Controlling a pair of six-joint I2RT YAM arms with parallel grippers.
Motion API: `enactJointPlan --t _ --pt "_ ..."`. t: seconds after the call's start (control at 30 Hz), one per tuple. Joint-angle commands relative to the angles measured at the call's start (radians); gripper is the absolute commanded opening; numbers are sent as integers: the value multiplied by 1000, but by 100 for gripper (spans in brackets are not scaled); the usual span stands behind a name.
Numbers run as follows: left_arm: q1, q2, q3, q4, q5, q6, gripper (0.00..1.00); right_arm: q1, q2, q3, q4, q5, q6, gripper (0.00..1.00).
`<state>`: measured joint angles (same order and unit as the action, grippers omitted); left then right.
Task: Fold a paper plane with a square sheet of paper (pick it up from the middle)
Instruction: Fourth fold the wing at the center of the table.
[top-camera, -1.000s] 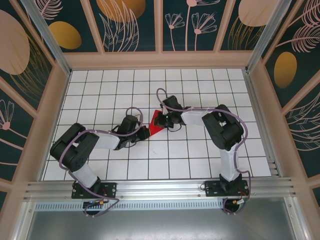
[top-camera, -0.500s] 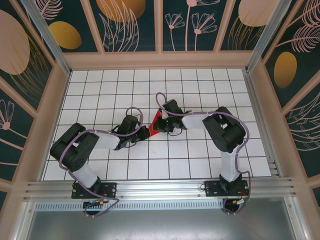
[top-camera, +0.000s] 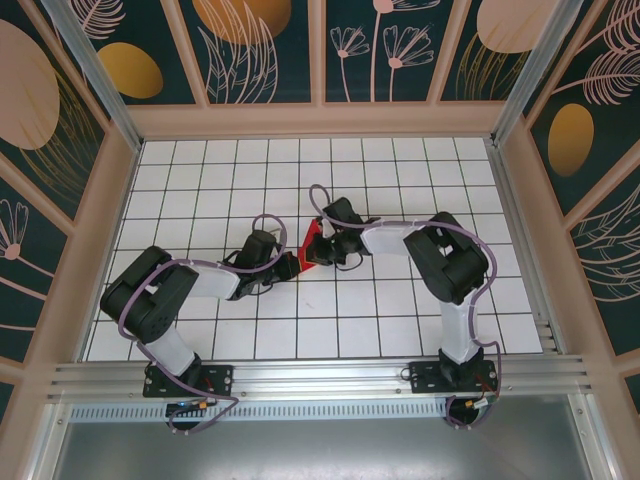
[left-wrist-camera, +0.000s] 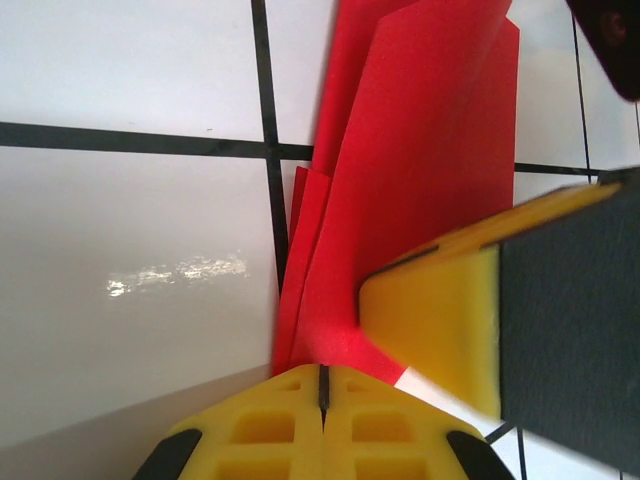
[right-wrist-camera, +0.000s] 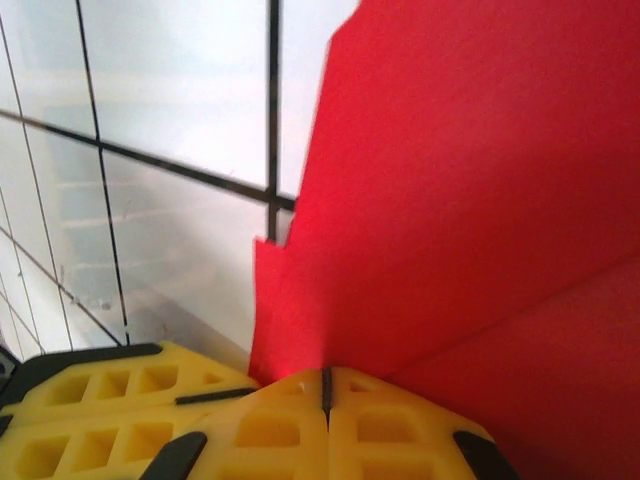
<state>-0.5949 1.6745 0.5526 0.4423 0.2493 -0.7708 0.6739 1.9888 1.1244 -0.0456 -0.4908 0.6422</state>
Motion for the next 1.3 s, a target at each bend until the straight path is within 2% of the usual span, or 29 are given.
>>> enactJointPlan --t 0.0,0.27,0.57,0.83,1.2,1.27 --pt "-3 33 -28 -126 -20 46 0 -71 31 19 -50 138 38 2" --pt "-3 33 -62 -110 -13 42 0 -108 2 37 0 112 51 1" --pt "-2 33 -52 -100 -15 35 0 12 -30 35 28 47 -13 1" --pt "-3 34 -56 -100 -13 32 0 19 38 57 6 40 -30 1" --pt "-3 34 -66 -104 1 41 0 -120 97 129 -19 108 -62 1" --pt "-2 34 -69 -104 2 42 0 -182 106 133 -11 111 -62 1"
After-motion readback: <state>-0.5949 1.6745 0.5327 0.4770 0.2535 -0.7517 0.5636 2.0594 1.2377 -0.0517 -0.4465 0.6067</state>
